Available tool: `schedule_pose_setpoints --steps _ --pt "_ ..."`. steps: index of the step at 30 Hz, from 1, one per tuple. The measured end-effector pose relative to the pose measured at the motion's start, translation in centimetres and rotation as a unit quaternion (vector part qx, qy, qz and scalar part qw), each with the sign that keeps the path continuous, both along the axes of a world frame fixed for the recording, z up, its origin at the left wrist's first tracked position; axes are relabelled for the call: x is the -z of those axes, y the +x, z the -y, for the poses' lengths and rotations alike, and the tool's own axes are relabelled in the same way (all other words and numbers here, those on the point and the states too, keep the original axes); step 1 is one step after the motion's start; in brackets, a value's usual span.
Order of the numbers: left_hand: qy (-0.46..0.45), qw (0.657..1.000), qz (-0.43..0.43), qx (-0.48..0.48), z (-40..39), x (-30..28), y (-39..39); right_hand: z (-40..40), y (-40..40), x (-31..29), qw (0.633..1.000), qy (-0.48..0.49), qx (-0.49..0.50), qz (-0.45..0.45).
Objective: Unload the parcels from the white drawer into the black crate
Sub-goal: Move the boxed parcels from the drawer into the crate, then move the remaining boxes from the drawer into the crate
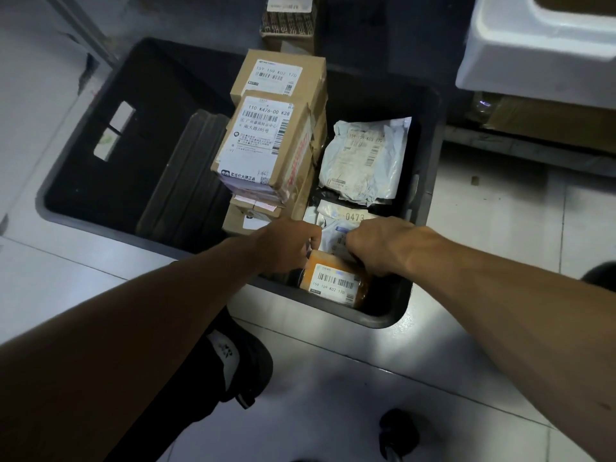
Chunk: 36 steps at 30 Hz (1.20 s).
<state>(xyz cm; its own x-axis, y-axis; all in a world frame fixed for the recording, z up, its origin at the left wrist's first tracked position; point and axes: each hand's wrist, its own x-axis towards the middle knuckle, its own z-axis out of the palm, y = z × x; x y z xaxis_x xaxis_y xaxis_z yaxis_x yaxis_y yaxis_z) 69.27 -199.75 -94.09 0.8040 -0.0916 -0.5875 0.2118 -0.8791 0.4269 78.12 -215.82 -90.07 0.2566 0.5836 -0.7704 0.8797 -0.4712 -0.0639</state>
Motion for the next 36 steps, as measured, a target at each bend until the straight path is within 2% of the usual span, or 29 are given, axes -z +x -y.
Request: schedule_pose_setpoints --steps 4,7,11,15,24,36 --pt "0.033 0.999 0.0 0.029 0.0 -0.8 0.0 0.3 0.1 -0.7 1.0 0.005 -0.02 0.003" --pt "0.081 0.994 0.04 0.061 0.2 -3.0 -0.5 1.1 0.9 -1.8 0.997 0.057 -0.041 0.033" --pt "0.216 0.951 0.116 0.187 0.4 -6.3 -1.6 3.9 2.4 -4.1 0.989 0.116 -0.044 0.077" --pt "0.254 0.924 0.157 0.238 1.3 -9.9 -2.6 6.7 2.4 -7.4 0.985 0.136 -0.021 0.102" --pt "0.354 0.899 0.196 0.166 5.9 -17.0 -1.2 11.7 1.4 -14.7 0.953 0.233 0.033 0.193" --pt "0.366 0.862 0.323 0.136 15.6 -25.6 5.6 23.6 2.9 -23.7 0.912 0.279 0.107 0.282"
